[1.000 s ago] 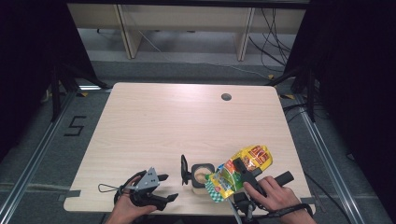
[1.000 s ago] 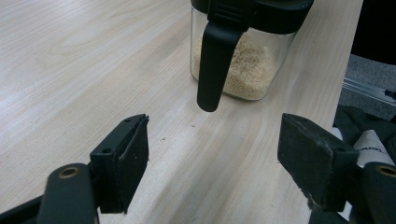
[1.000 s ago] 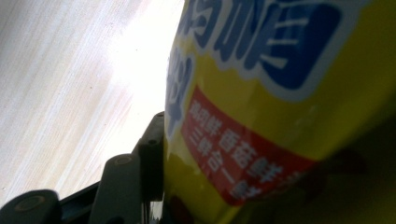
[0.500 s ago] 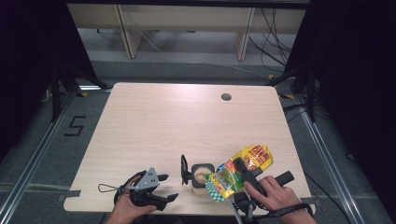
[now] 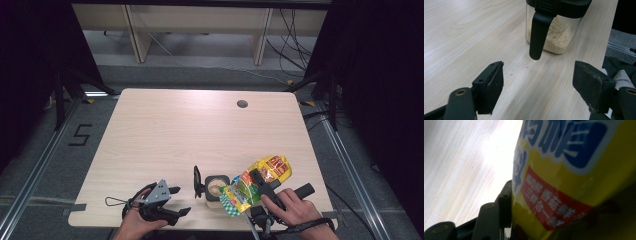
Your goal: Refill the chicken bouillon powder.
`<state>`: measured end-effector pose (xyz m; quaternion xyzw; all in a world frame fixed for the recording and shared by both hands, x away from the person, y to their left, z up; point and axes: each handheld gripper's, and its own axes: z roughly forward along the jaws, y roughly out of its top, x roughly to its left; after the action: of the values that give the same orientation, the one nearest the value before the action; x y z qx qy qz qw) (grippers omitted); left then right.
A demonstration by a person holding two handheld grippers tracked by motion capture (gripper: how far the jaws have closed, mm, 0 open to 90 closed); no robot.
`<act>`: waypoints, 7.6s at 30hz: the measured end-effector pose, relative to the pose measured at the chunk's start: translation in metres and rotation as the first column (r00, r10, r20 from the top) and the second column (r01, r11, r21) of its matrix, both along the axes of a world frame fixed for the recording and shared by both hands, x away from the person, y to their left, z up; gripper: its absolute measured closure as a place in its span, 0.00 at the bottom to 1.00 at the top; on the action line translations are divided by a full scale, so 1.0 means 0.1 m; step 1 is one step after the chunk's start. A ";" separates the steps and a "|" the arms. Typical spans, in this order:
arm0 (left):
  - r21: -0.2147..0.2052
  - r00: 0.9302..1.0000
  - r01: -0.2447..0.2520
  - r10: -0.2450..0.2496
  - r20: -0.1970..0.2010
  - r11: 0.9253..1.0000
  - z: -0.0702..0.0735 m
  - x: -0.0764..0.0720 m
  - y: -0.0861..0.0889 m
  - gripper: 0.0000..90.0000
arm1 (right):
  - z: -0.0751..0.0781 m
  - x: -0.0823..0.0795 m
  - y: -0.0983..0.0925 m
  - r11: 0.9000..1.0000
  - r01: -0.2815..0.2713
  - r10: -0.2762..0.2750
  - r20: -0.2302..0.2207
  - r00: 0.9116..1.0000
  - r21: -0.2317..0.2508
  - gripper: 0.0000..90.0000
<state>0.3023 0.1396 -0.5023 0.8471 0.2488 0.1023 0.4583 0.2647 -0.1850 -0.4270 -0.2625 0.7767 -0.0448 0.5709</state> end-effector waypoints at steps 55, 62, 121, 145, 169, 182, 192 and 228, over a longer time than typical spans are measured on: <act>-0.003 1.000 -0.002 0.002 -0.006 1.000 0.02 -0.01 0.01 0.27 | 0.02 -0.01 0.00 0.999 0.003 -0.002 0.024 1.000 -0.044 0.54; -0.004 1.000 -0.001 0.001 -0.007 1.000 0.02 -0.01 0.01 0.27 | 0.02 -0.01 -0.01 1.000 0.003 -0.002 0.017 1.000 -0.022 0.54; 0.008 1.000 -0.004 0.005 -0.006 1.000 0.01 -0.01 0.01 0.27 | -0.01 0.00 0.00 0.999 -0.019 0.019 0.012 1.000 -0.041 0.55; -0.004 1.000 0.001 -0.001 -0.008 1.000 0.02 -0.01 0.01 0.27 | 0.00 0.00 -0.01 0.999 -0.015 0.016 0.020 1.000 -0.050 0.55; -0.006 1.000 -0.002 0.002 -0.011 1.000 0.02 -0.01 0.01 0.27 | 0.03 0.00 0.00 0.994 -0.038 0.042 0.038 0.998 -0.098 0.55; -0.008 1.000 0.006 -0.006 -0.006 1.000 0.02 -0.01 0.01 0.27 | 0.01 -0.01 -0.01 0.998 -0.014 0.016 0.025 1.000 -0.062 0.55; -0.004 1.000 0.005 -0.005 -0.008 1.000 0.02 -0.01 0.01 0.27 | 0.03 0.00 -0.01 0.997 -0.019 0.022 0.037 0.999 -0.075 0.55; -0.023 1.000 -0.004 0.004 -0.009 1.000 0.01 -0.01 0.00 0.27 | 0.03 0.00 -0.02 0.997 -0.013 0.016 0.040 0.999 -0.071 0.56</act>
<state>0.3012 0.1398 -0.5013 0.8417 0.2539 0.0964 0.4667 0.2645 -0.1870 -0.4238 -0.2873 0.7609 -0.0733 0.5771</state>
